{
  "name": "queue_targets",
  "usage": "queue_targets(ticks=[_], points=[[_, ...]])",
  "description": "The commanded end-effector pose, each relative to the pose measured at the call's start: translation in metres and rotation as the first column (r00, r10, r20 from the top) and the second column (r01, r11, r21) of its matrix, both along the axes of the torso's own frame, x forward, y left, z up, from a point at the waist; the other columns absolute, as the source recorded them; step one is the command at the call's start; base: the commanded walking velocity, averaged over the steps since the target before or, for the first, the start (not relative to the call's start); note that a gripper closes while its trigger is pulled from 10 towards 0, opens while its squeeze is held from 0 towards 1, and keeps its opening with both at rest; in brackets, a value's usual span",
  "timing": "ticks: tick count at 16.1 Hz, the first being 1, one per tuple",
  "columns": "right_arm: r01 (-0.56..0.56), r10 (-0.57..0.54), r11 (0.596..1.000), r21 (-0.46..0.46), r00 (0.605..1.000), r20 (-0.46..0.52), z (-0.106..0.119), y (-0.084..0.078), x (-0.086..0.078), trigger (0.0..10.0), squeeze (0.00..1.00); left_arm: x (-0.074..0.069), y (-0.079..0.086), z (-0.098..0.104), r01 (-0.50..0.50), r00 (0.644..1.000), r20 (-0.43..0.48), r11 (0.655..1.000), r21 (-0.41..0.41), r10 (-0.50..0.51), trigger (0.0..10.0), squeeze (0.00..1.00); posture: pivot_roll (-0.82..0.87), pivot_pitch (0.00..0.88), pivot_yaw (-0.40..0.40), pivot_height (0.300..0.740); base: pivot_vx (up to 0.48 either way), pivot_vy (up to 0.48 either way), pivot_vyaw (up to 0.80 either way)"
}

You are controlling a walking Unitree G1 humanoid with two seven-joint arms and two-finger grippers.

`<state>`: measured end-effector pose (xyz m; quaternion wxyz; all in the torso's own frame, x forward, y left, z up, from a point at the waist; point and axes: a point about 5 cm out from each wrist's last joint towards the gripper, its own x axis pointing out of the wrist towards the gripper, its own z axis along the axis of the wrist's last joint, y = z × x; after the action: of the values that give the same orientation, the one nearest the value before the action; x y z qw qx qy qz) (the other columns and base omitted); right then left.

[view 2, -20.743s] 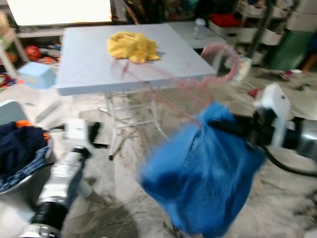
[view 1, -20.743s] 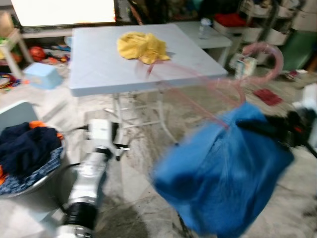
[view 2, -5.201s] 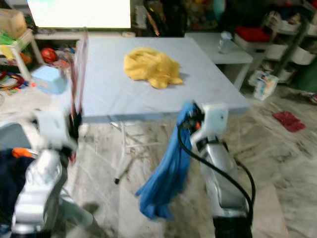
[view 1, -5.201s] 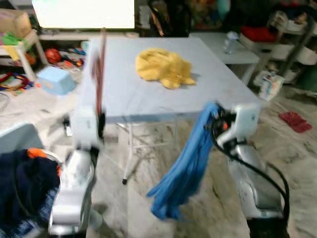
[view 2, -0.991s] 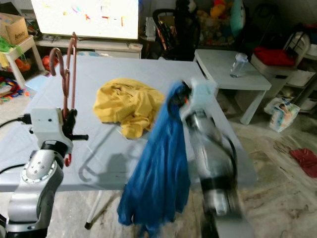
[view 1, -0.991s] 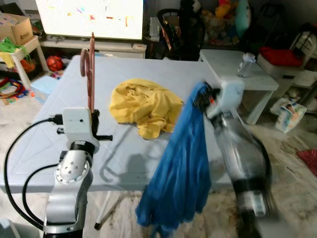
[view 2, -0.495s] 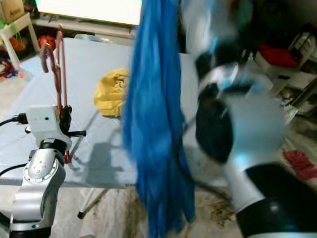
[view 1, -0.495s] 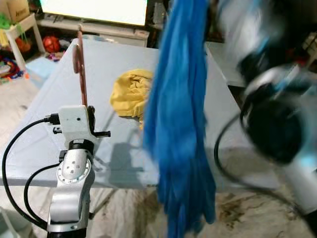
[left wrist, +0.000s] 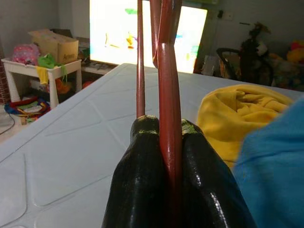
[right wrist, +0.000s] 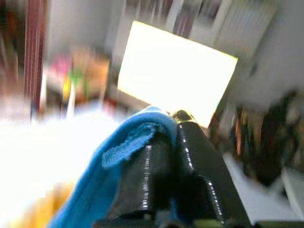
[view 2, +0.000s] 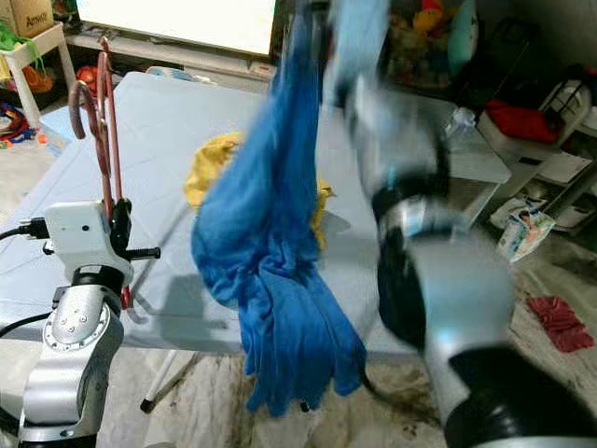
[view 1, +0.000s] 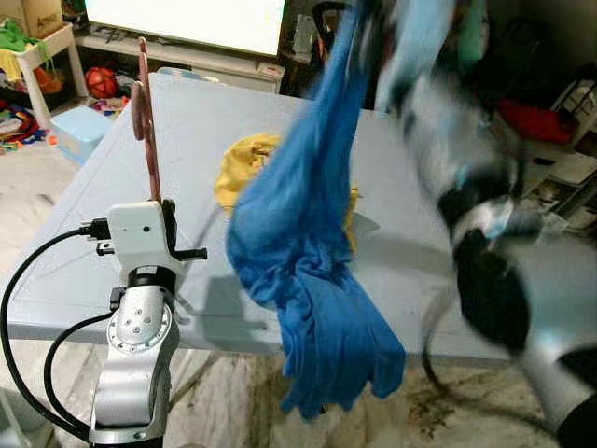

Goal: Hang hanger

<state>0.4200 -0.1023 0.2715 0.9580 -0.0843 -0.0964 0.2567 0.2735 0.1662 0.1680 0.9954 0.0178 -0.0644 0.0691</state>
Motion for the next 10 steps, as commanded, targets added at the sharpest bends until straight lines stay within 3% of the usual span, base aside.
queue_targets(ticks=[1, 3, 4, 6, 9, 10], points=[[-0.027, 0.023, 0.993, -0.114, 0.999, -0.036, -0.014, -0.008, -0.001, 10.0, 1.0, 0.0, -0.009, -0.006, 0.044, 0.999, -0.021, 0.999, -0.013, -0.045, 10.0, 0.0, 0.15, 0.0, -0.182, 0.74, 0.0, 0.0, 0.0], [-0.143, 0.12, 0.967, -0.212, 0.986, -0.118, -0.045, -0.013, -0.009, 10.0, 1.0, 0.002, -0.018, -0.006, 0.093, 0.995, -0.02, 0.995, -0.02, -0.094, 10.0, 0.0, 0.14, 0.0, -0.163, 0.74, 0.0, 0.0, 0.0], [-0.213, 0.176, 0.921, -0.327, 0.974, -0.141, -0.059, -0.017, -0.015, 10.0, 1.0, 0.003, -0.021, -0.005, 0.118, 0.993, -0.02, 0.993, -0.013, -0.118, 10.0, 0.0, 0.13, 0.0, -0.153, 0.74, 0.0, 0.0, 0.0], [-0.234, 0.194, 0.843, -0.485, 0.972, -0.133, -0.072, -0.03, -0.022, 10.0, 1.0, 0.003, -0.021, -0.007, 0.131, 0.991, -0.028, 0.991, -0.013, -0.131, 10.0, 0.0, 0.12, 0.0, -0.146, 0.74, 0.0, 0.0, 0.0], [-0.326, 0.254, 0.831, -0.451, 0.943, -0.214, -0.09, -0.04, -0.033, 10.0, 1.0, 0.001, -0.02, -0.013, 0.134, 0.989, -0.053, 0.991, -0.016, -0.135, 10.0, 0.0, 0.11, 0.0, -0.152, 0.74, 0.0, 0.0, 0.0], [-0.447, 0.352, 0.812, -0.375, 0.888, -0.295, -0.113, -0.041, -0.051, 10.0, 1.0, 0.0, -0.019, -0.018, 0.125, 0.99, -0.067, 0.992, -0.027, -0.127, 10.0, 0.0, 0.11, 0.0, -0.15, 0.74, 0.0, 0.0, 0.0]])
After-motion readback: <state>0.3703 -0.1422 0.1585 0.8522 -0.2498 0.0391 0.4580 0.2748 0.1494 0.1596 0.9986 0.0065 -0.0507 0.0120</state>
